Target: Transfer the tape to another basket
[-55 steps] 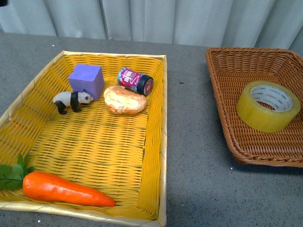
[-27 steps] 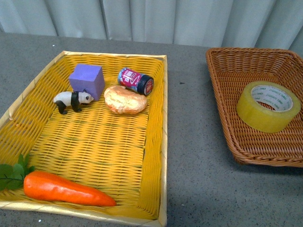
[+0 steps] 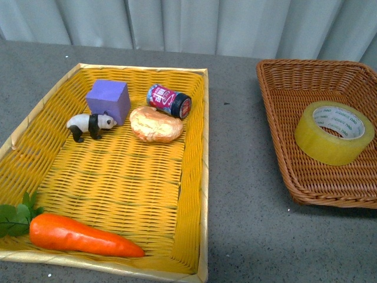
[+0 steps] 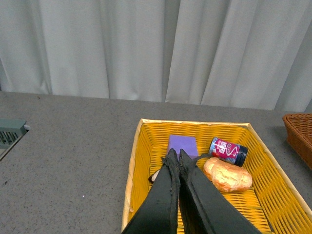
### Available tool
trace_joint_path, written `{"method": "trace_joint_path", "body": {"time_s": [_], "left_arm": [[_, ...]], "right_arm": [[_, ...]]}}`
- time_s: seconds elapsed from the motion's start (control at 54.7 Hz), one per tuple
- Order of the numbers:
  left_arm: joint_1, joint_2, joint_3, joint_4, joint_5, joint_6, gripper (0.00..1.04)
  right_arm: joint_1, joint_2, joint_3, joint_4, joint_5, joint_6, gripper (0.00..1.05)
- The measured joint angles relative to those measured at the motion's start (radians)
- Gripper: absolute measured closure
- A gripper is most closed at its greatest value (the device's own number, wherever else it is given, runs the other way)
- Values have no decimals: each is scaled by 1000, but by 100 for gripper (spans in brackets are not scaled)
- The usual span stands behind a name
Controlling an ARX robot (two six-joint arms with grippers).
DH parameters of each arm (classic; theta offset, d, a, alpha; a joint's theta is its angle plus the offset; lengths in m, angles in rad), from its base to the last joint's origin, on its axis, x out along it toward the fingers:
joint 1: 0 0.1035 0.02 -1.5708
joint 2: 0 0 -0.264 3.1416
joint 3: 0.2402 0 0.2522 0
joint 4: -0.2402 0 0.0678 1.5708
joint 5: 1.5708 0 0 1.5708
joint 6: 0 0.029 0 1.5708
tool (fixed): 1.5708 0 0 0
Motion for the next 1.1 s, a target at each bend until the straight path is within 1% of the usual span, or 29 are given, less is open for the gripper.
{"method": "trace_joint_path", "body": {"time_s": [0.384, 0.841, 0.878, 0.932, 0.951, 0.987, 1.097], "left_arm": [[0, -214, 0, -201, 0, 0, 101], [0, -369, 0, -354, 0, 0, 101], [0, -376, 0, -361, 0, 0, 101], [0, -393, 0, -378, 0, 0, 101], [0, -417, 0, -406, -1, 0, 101], [0, -498, 0, -520, 1, 0, 101], [0, -556, 0, -549, 0, 0, 101]], "right_arm": [[0, -198, 0, -188, 0, 0, 104], [0, -337, 0, -326, 0, 0, 104], [0, -369, 1, -361, 0, 0, 104], [0, -449, 1, -474, -2, 0, 104], [0, -468, 1, -491, 0, 0, 104], [0, -505, 1, -499, -1, 0, 104], [0, -508, 1, -503, -1, 0, 104]]}}
